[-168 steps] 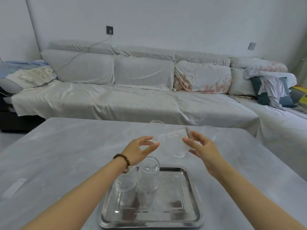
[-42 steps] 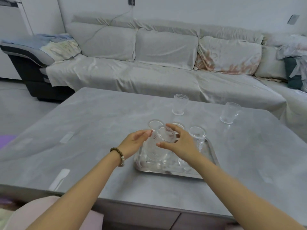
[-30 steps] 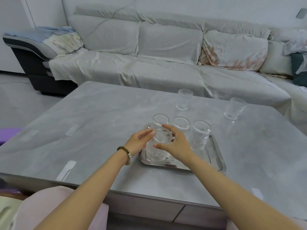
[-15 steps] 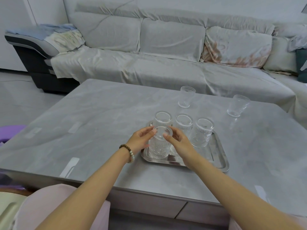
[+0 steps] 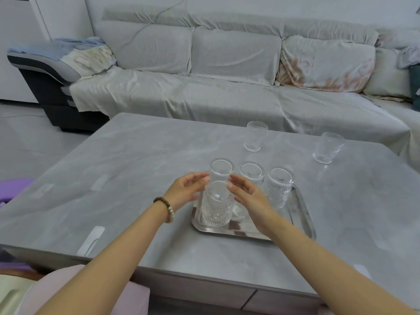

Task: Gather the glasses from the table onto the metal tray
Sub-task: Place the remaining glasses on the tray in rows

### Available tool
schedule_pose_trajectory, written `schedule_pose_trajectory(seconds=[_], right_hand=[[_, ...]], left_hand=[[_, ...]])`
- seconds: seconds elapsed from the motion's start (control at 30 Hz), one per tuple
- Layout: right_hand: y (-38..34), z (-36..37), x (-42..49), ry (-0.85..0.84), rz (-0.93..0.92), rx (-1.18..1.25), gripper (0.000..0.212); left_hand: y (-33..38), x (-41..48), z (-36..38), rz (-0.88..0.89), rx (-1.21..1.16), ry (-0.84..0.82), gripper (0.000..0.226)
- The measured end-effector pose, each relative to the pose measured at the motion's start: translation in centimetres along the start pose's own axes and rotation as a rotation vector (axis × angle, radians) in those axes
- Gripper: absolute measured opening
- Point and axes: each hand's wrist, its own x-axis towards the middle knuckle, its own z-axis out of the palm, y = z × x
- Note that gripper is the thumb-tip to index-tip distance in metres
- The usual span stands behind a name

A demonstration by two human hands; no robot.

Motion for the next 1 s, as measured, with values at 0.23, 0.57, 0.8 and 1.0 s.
schedule_pose_trajectory(seconds=[0.23,0.57,0.8,1.0], right_hand=[[-5.6,-6.2,4.9,0.017,-0.069,0.076,0.032],[-4.4,-15.6,17.6,0.154,0.137,0.218,0.047],[-1.7,-17.0,23.4,0.128,0.235,0.236,0.059],[-0.4,-17.2,25.2,0.104,0.243,0.286,0.054]], left_hand=[[6.0,6.5,-0.7,0.099,0.048,0.087,0.015],[9.0,20.6,6.2,0.039,0.213,0.002,0.049],[7.5,28.0,10.5,0.019,0.402,-0.024,0.085],[6.4,31.2,12.6,0.074,0.452,-0.07,0.095]])
